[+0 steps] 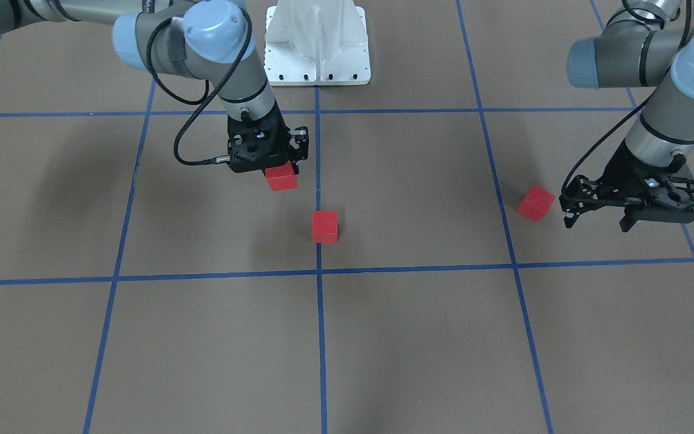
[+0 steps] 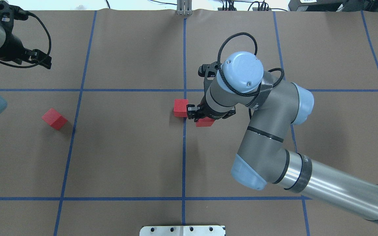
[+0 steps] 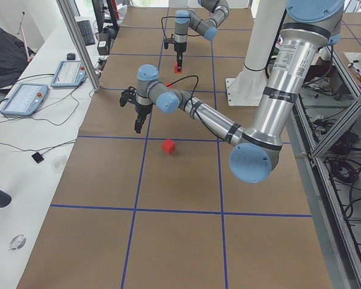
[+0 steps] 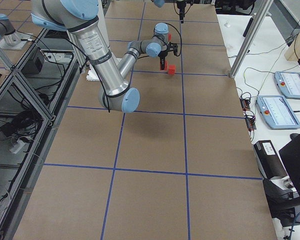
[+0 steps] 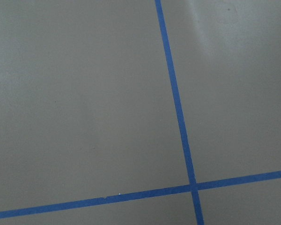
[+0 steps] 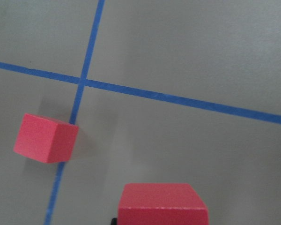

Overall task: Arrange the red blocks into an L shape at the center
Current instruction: 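Carry the red cube toward the center cube with the right gripper, then lower the red cube beside the center cube, nearer the robot, and release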

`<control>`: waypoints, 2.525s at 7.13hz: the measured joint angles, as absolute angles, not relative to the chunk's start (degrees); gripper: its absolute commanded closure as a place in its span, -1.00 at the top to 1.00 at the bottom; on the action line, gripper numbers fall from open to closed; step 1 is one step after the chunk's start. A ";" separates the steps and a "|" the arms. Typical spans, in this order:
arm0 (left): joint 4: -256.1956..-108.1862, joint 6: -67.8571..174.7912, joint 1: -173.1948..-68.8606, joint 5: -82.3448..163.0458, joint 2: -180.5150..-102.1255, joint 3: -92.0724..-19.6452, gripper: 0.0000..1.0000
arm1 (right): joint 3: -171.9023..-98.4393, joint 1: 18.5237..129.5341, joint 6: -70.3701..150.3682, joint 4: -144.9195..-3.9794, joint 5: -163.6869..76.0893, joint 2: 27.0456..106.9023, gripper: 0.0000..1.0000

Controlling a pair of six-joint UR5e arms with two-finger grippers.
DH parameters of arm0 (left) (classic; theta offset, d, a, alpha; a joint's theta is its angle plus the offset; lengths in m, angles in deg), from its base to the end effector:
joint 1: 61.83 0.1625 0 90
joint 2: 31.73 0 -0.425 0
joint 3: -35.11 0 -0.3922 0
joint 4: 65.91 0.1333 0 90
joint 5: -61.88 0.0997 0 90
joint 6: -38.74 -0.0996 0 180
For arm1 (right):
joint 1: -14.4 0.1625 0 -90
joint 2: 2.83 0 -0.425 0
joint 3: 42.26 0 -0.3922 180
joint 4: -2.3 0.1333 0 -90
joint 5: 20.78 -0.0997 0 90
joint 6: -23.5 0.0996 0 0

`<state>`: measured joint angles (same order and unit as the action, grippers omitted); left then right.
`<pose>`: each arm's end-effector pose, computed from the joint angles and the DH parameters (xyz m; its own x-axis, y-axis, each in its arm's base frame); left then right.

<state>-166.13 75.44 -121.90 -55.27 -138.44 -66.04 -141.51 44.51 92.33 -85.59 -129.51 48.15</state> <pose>0.2243 -0.5656 0.3945 0.7404 0.1438 -0.6566 0.0620 0.9580 0.2798 -0.5243 -0.4212 0.1834 0.6087 -0.0424 0.7923 -0.0443 0.9952 0.0872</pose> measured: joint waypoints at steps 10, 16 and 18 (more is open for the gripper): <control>-173.49 75.65 -121.86 -55.27 -137.18 -61.88 1.00 | -129.14 38.12 100.79 -85.64 -119.62 40.17 -1.00; -173.49 75.56 -121.86 -55.27 -137.12 -61.84 1.00 | -125.98 38.24 99.47 -81.02 -117.05 39.74 -1.00; -173.49 75.56 -121.86 -55.27 -137.16 -61.89 1.00 | -125.79 38.22 99.28 -81.00 -116.60 39.71 -1.00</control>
<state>-173.49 75.56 -121.86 -55.27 -137.16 -61.89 -125.79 38.22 99.28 -81.00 -116.60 39.71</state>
